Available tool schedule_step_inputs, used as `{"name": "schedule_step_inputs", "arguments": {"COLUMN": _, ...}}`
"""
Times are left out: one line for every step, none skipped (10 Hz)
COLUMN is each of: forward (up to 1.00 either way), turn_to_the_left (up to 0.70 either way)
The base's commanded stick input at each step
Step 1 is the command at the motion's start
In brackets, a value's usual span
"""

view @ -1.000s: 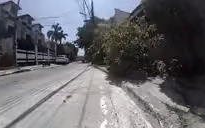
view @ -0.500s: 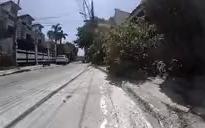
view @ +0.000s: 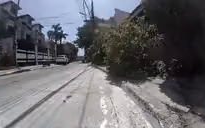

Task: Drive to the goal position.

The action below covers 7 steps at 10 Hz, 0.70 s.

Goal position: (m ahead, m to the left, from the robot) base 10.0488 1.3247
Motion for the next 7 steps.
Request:
{"name": "schedule_step_inputs", "arguments": {"forward": 0.70, "turn_to_the_left": 0.35}}
{"name": "schedule_step_inputs", "arguments": {"forward": 0.70, "turn_to_the_left": 0.35}}
{"name": "schedule_step_inputs", "arguments": {"forward": 0.70, "turn_to_the_left": 0.35}}
{"name": "schedule_step_inputs", "arguments": {"forward": 0.70, "turn_to_the_left": 0.08}}
{"name": "schedule_step_inputs", "arguments": {"forward": 0.70, "turn_to_the_left": 0.00}}
{"name": "schedule_step_inputs", "arguments": {"forward": 0.70, "turn_to_the_left": 0.00}}
{"name": "schedule_step_inputs", "arguments": {"forward": 0.70, "turn_to_the_left": 0.00}}
